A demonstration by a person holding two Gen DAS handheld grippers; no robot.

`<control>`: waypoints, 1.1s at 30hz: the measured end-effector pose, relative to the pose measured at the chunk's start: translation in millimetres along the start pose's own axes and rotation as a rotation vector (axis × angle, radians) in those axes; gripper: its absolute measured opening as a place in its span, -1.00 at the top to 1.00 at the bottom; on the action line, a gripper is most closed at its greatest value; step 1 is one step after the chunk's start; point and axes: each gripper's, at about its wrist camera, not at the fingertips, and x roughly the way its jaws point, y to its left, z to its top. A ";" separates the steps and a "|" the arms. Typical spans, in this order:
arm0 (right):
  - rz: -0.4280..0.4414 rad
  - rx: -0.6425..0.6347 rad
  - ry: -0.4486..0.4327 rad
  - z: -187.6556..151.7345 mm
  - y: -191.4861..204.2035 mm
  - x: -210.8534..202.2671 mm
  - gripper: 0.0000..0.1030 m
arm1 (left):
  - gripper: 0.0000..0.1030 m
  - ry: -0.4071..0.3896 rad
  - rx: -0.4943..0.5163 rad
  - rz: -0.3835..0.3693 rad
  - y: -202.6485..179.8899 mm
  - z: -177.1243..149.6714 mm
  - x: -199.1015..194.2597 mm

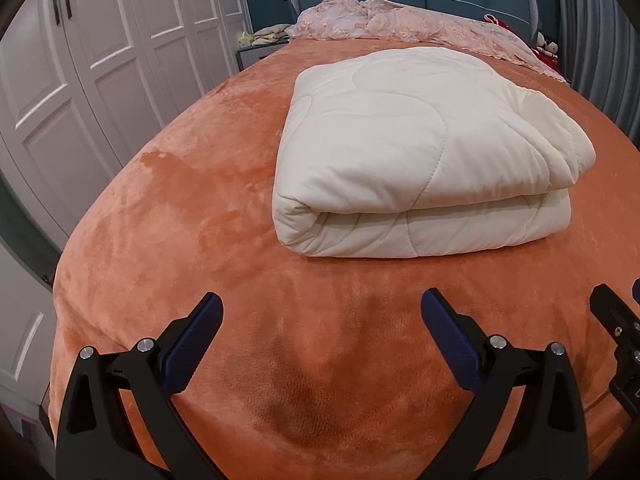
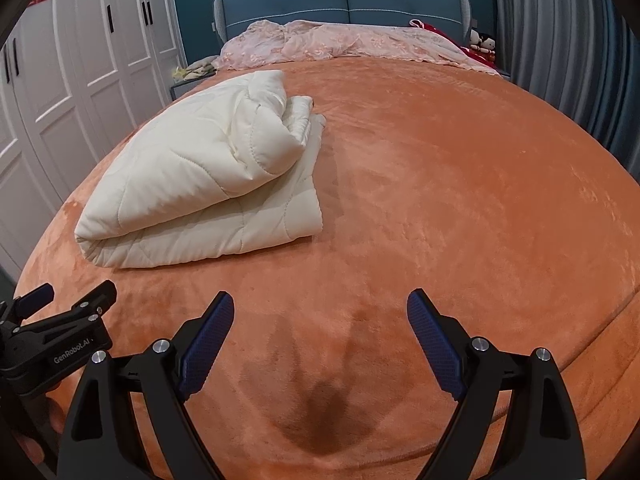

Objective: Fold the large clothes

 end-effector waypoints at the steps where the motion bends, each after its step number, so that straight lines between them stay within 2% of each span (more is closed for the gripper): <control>1: 0.000 -0.004 -0.004 -0.3 1.2 -0.8 -0.67 | -0.88 -0.001 -0.001 0.000 0.2 0.0 -0.1; 33: 0.005 -0.061 0.013 -4.6 16.7 -2.6 -0.67 | -0.88 0.001 -0.004 -0.004 -1.8 -4.4 0.8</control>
